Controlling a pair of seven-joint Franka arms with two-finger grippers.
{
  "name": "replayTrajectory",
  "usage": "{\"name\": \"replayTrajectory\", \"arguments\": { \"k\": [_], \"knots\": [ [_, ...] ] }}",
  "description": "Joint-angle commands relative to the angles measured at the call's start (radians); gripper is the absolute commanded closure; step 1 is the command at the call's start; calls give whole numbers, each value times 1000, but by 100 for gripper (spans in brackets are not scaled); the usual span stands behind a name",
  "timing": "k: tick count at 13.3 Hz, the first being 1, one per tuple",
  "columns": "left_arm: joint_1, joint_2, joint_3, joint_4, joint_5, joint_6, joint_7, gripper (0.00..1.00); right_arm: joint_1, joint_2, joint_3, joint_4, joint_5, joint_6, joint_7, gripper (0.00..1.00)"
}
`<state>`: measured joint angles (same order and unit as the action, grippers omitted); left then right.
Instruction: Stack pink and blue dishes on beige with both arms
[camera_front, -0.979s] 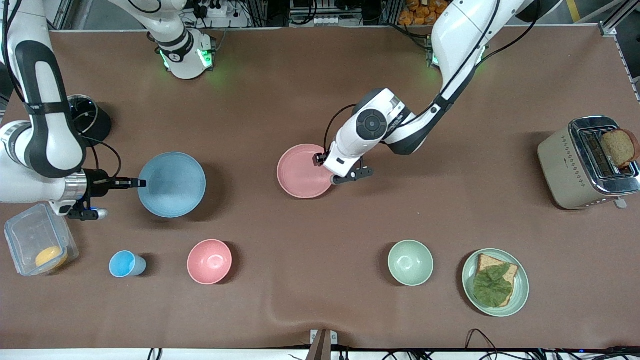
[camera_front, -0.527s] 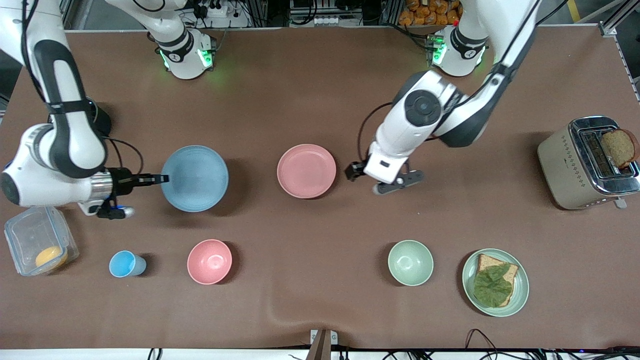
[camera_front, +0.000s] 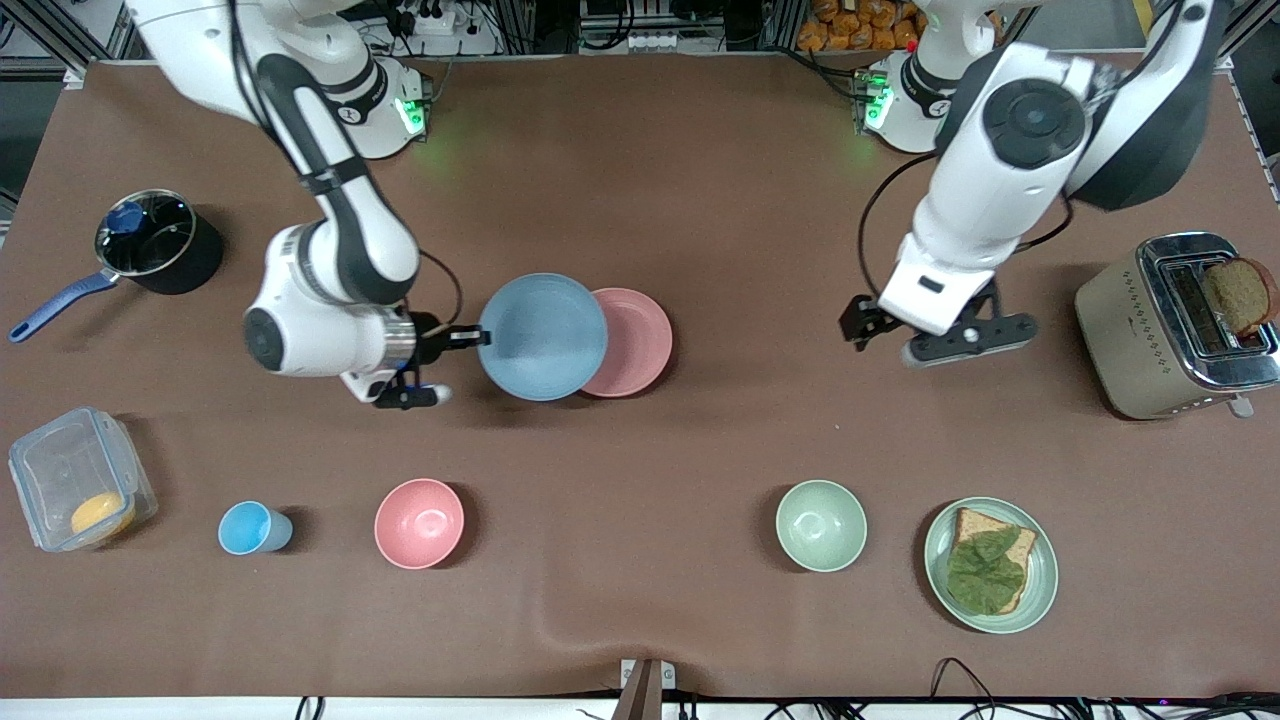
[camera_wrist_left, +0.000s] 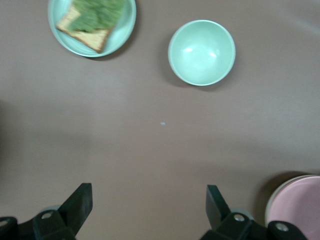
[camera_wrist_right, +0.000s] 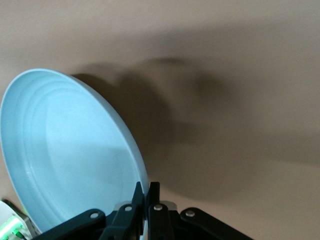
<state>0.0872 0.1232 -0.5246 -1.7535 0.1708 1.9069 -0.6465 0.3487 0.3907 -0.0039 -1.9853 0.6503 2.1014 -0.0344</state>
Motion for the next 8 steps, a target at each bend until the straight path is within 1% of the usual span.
{"name": "replayTrajectory", "arguments": {
  "k": [1, 2, 3, 5, 6, 8],
  "knots": [
    [14, -63, -6, 34, -7, -122, 63, 0, 100, -70, -13, -87, 54, 96, 102, 100],
    [9, -63, 9, 76, -16, -164, 100, 0, 139, -75, -13, -102, 72, 130, 123, 100],
    [-4, -65, 44, 101, -17, -201, 151, 0, 160, -75, -13, -107, 90, 164, 139, 100],
    [-38, -66, 139, 146, -49, -264, 249, 0, 200, -66, -13, -124, 97, 235, 160, 100],
    [-41, -65, 173, 178, -78, -293, 298, 0, 214, -61, -13, -127, 97, 256, 168, 100],
    [-44, -63, 265, 232, -134, -350, 369, 0, 231, -53, -15, -133, 97, 285, 182, 100]
  ]
}}
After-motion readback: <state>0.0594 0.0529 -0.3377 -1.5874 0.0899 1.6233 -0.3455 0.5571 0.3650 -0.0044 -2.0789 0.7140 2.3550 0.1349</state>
